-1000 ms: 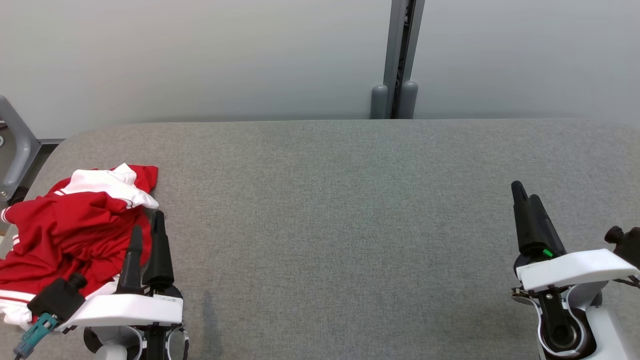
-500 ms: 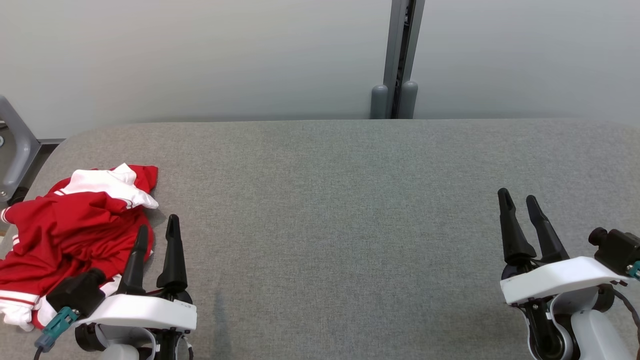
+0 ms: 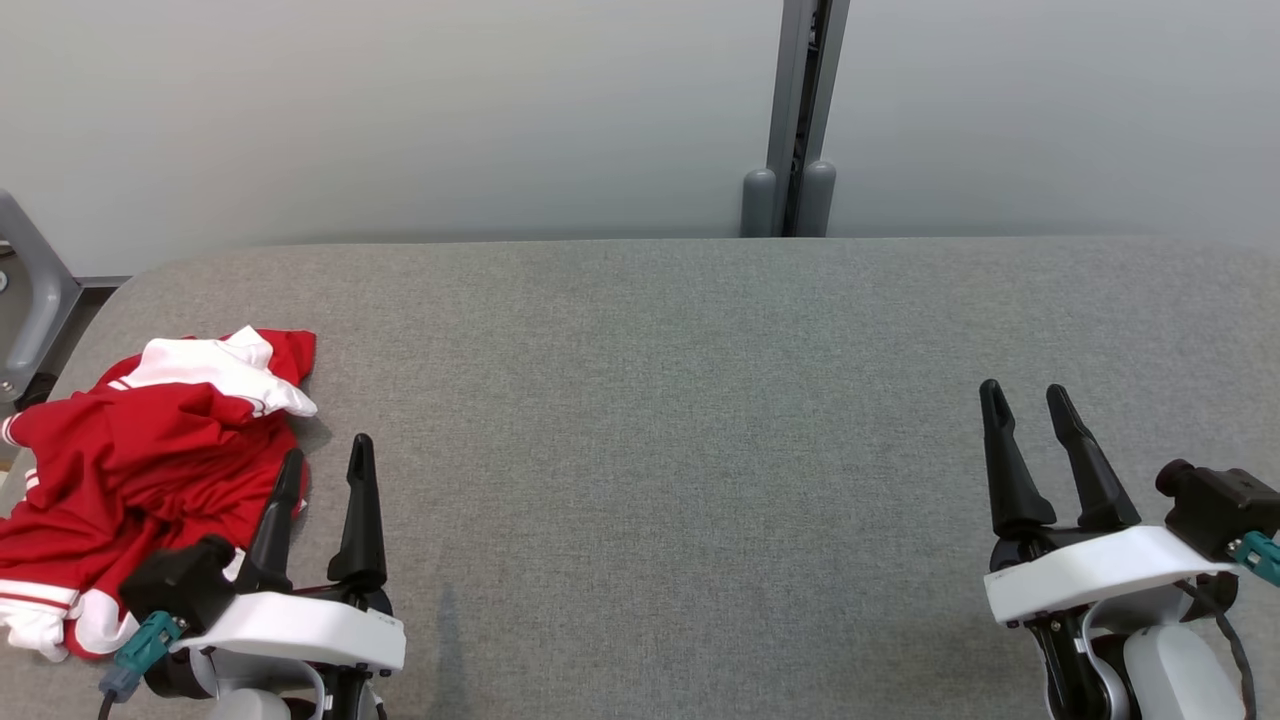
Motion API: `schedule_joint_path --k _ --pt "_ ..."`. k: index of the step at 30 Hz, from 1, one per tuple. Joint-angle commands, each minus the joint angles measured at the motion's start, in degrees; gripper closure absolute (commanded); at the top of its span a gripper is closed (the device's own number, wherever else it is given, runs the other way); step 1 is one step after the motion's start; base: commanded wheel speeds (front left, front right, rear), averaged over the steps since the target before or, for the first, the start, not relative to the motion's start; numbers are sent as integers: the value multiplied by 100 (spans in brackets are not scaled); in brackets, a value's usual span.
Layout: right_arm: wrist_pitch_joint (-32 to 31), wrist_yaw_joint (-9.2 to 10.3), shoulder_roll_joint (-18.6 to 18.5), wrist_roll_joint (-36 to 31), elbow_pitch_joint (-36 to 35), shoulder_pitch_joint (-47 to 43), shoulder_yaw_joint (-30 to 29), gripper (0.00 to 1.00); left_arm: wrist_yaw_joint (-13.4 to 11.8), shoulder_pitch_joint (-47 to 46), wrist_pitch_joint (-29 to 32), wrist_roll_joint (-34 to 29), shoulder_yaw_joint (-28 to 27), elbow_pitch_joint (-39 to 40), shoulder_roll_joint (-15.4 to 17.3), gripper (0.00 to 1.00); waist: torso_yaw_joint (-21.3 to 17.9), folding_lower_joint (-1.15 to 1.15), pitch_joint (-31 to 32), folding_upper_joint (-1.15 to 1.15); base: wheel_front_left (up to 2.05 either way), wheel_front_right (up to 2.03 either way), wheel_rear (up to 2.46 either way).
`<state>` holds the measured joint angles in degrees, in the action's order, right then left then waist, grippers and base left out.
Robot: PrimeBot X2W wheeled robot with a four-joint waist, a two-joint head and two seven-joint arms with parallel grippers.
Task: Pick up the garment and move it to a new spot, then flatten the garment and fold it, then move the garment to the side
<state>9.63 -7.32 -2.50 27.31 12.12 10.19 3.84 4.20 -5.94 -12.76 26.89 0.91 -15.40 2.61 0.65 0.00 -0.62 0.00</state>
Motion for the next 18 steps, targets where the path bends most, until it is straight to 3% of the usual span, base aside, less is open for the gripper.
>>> schedule_joint_path --k 1,18 --pt "82 -25 -61 -172 -64 -23 -2 0 -19 42 -55 -159 3 17 31 0 8 0 4 0 0 0 0" --pt "342 -27 -62 -925 68 -119 -68 0 -79 97 -151 -862 89 -32 36 0 23 0 23 0 0 0 0"
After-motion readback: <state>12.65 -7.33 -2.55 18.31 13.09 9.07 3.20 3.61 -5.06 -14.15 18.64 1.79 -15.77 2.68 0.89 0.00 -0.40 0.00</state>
